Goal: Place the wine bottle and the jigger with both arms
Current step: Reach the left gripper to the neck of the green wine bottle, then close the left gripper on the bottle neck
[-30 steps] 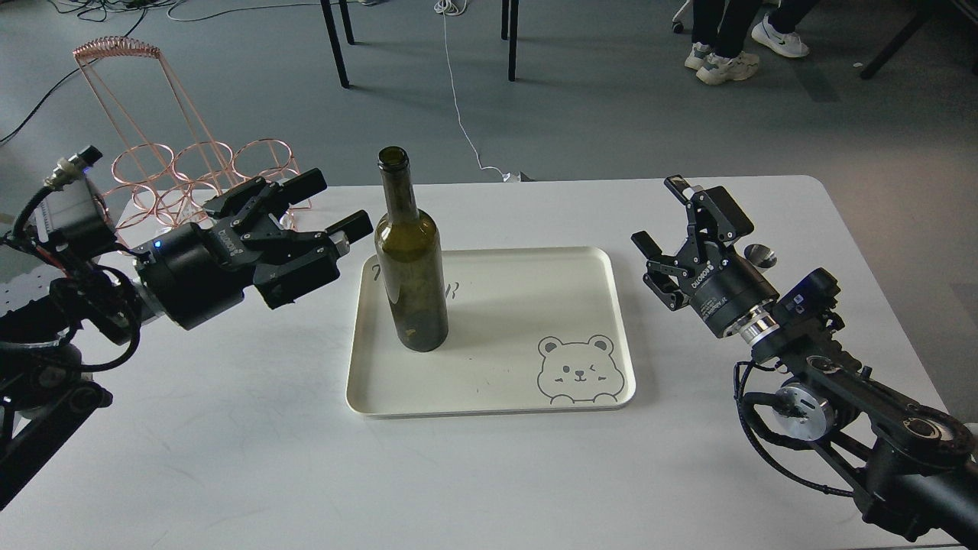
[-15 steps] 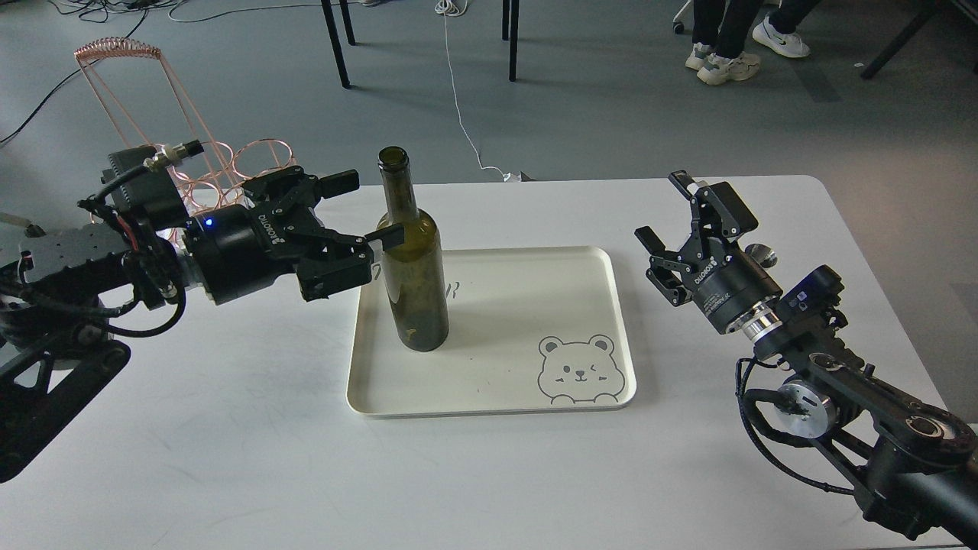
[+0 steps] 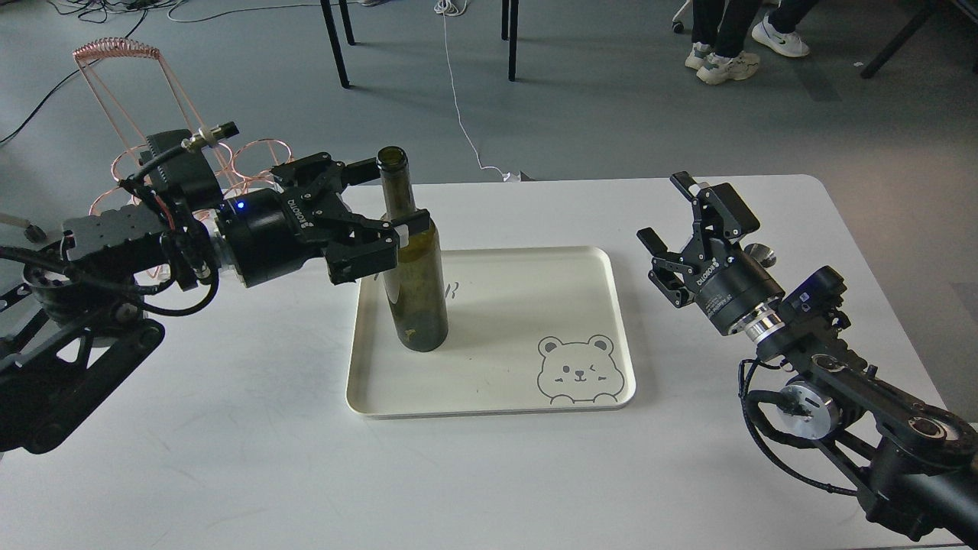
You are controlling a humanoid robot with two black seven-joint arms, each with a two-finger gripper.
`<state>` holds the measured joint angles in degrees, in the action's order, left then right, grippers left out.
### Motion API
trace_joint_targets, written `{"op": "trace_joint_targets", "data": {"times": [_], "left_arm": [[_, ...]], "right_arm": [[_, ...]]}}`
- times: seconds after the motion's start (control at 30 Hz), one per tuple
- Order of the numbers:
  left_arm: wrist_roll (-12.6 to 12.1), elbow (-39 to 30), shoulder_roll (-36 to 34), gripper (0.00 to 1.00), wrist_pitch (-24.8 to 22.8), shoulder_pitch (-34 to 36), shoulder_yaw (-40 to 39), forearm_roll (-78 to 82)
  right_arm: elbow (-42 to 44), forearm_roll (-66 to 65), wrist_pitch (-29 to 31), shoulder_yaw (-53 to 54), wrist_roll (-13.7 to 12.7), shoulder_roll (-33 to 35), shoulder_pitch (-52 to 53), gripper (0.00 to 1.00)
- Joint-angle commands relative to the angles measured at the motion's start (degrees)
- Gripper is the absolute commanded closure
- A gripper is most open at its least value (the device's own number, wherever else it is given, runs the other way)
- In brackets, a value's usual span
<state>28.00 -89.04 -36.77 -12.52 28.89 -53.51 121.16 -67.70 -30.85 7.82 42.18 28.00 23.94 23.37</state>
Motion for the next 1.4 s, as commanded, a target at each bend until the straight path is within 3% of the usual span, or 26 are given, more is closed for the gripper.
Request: {"op": "trace_joint_targets", "data": {"times": [0.0, 0.6, 0.77, 0.9, 1.17, 1.37], "left_arm": [[0.0, 0.8, 0.91, 0.02, -0.05, 0.56, 0.16, 0.05], [0.0, 3.88, 3.37, 0.14, -0.05, 4.34, 3.68, -0.13], [0.0, 4.75, 3.46, 0.34, -0.05, 5.13, 4.2, -0.04], [0.0, 5.02, 3.46, 0.65, 0.3, 5.22, 4.29, 0.04], [0.0, 5.02, 3.46, 0.81, 0.3, 5.22, 4.2, -0.39], [0.0, 4.93, 3.46, 0.82, 0.3, 7.4, 4.12, -1.01]], "right_arm": [[-0.07, 0.0, -0.08, 0.0, 0.0, 0.14, -0.17, 0.01], [-0.07, 0.0, -0.08, 0.09, 0.0, 0.23, -0.26, 0.01], [-0.07, 0.0, -0.08, 0.09, 0.0, 0.23, -0.26, 0.01], [-0.07, 0.0, -0.08, 0.09, 0.0, 0.23, -0.43, 0.01], [-0.07, 0.0, -0.17, 0.09, 0.0, 0.23, -0.43, 0.01], [-0.07, 0.0, -1.13, 0.09, 0.0, 0.14, -0.43, 0.01]]}}
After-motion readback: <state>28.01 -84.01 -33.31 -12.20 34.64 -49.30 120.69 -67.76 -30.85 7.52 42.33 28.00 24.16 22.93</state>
